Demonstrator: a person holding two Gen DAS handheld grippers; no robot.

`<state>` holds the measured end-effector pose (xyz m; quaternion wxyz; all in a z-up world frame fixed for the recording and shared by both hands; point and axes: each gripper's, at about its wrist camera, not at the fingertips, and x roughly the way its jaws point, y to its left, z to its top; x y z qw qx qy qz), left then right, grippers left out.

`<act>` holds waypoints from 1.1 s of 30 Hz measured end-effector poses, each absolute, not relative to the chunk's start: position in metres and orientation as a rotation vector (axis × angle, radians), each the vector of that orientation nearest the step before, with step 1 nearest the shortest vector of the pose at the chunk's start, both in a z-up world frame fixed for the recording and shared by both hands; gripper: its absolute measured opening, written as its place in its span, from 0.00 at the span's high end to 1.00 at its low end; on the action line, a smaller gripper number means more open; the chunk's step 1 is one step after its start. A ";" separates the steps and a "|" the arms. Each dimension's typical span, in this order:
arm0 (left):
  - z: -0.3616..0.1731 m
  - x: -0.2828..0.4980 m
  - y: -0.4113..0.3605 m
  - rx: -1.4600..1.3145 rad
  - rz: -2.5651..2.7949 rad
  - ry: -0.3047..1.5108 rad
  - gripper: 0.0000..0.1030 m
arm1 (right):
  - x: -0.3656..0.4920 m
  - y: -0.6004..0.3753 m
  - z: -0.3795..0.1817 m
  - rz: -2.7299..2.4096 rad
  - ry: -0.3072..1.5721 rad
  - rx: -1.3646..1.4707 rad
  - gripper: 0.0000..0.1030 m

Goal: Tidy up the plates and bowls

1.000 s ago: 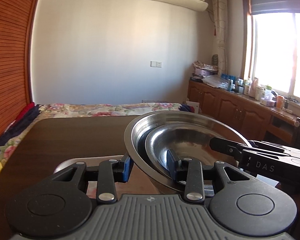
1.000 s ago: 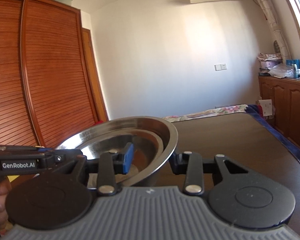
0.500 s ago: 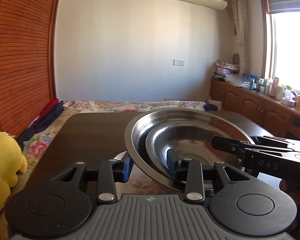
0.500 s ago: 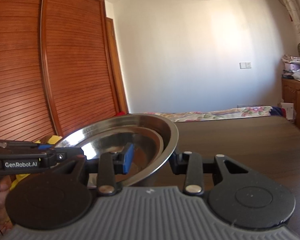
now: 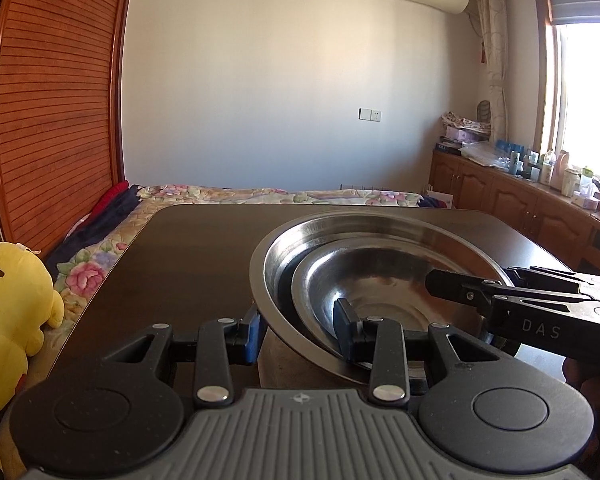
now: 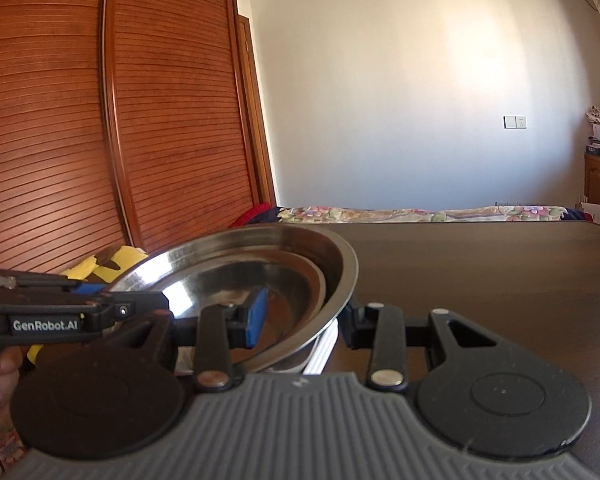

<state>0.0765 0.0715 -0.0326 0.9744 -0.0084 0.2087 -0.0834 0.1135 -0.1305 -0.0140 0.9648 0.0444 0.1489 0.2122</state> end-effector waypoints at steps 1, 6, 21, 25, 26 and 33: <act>-0.033 0.077 0.073 -0.017 -0.167 0.422 0.63 | 0.114 -0.130 -0.014 0.429 0.302 0.089 0.62; -0.038 0.078 0.075 -0.013 -0.159 0.431 0.63 | 0.115 -0.127 -0.016 0.432 0.314 0.092 0.62; -0.036 0.077 0.070 -0.002 -0.147 0.435 0.62 | 0.119 -0.120 -0.018 0.440 0.322 0.103 0.61; -0.036 0.076 0.069 -0.002 -0.144 0.438 0.62 | 0.120 -0.119 -0.018 0.444 0.325 0.101 0.61; -0.036 0.076 0.069 -0.002 -0.142 0.438 0.62 | 0.119 -0.119 -0.018 0.444 0.327 0.101 0.61; -0.033 0.074 0.069 0.014 -0.112 0.428 0.61 | 0.116 -0.117 -0.017 0.414 0.328 0.087 0.49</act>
